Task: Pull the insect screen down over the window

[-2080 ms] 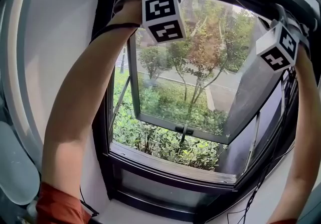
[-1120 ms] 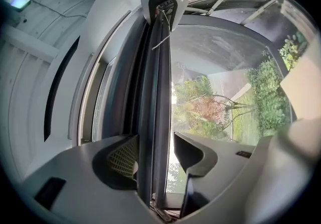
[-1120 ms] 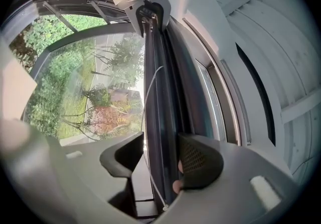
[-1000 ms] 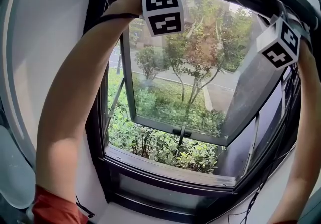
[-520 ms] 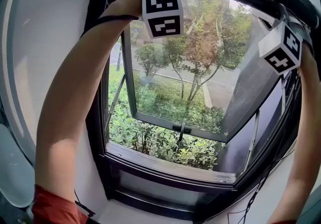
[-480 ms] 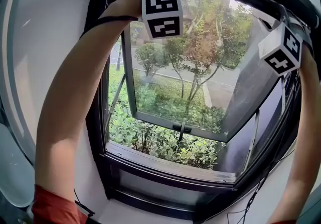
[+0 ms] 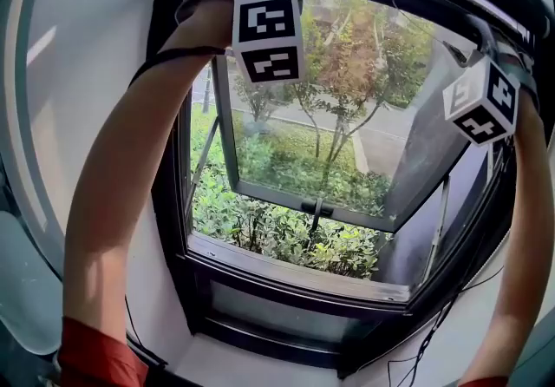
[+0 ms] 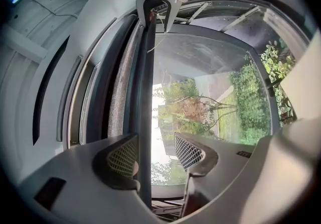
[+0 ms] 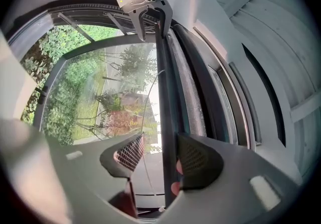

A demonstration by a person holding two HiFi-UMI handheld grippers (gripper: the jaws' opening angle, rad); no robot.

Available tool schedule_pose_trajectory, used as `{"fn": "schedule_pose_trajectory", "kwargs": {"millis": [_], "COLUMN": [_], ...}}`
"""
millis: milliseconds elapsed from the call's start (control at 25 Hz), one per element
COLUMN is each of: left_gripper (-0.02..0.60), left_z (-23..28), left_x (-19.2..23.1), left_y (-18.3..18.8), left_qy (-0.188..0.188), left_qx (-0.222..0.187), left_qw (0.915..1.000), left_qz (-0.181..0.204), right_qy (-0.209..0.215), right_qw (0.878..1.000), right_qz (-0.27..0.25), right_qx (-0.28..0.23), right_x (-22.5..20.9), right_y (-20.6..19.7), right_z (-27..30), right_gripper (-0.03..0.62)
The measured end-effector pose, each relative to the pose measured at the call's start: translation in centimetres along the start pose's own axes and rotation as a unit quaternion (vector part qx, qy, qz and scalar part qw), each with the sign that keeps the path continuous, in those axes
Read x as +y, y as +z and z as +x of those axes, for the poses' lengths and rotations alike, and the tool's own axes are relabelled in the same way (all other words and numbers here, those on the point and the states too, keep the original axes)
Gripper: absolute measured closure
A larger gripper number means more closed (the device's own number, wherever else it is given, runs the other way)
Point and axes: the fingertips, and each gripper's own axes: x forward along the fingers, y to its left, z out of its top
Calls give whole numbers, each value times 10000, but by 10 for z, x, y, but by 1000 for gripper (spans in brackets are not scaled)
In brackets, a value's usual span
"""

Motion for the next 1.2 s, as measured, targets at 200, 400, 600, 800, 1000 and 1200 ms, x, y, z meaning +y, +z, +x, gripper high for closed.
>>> {"fn": "schedule_pose_trajectory", "kwargs": {"millis": [200,400,600,800,1000,1200], "left_gripper": [365,365,359,350,350,345], "left_z": [-8,-16,-24,-31,-38,-44], "left_x": [-16,-29,-43,-56,-68,-80], "left_y": [0,-2,-1,-2,-2,-3], "left_qy": [-38,-69,-161,-277,-275,-313], "left_qx": [-63,-113,-159,-158,-183,-199], "left_qw": [10000,9999,9997,9995,9995,9993], "left_qz": [-30,-82,-84,2,-6,-5], "right_qy": [60,132,284,468,607,793], "right_qw": [9999,9997,9992,9984,9976,9961], "right_qz": [-19,44,52,-7,27,68], "right_qx": [-81,-195,-262,-323,-347,-375], "right_x": [16,29,44,57,71,85], "right_y": [1,3,2,2,3,4], "right_z": [-9,-17,-26,-33,-41,-49], "right_gripper": [378,376,375,366,347,329]}}
